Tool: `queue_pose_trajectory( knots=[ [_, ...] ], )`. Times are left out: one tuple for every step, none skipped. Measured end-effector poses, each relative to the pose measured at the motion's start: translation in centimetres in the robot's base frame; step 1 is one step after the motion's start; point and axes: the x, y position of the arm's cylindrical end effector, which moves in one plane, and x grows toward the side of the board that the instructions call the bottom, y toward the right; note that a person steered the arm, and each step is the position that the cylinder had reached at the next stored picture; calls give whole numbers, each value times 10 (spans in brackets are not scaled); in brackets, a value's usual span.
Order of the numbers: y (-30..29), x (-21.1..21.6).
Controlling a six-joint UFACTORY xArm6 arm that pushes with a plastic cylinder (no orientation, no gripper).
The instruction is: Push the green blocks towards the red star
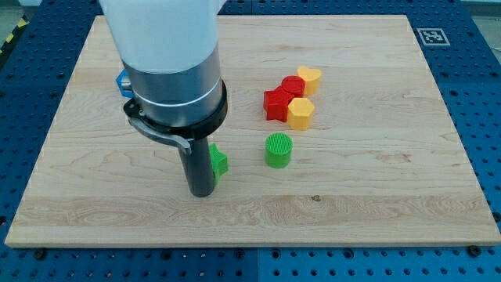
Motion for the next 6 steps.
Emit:
queue_pose_trajectory(
  knots=[
    [0, -7],
    [0, -13],
    [0, -22],
    [0, -41],
    [-1, -47],
    [-50, -61]
  ],
)
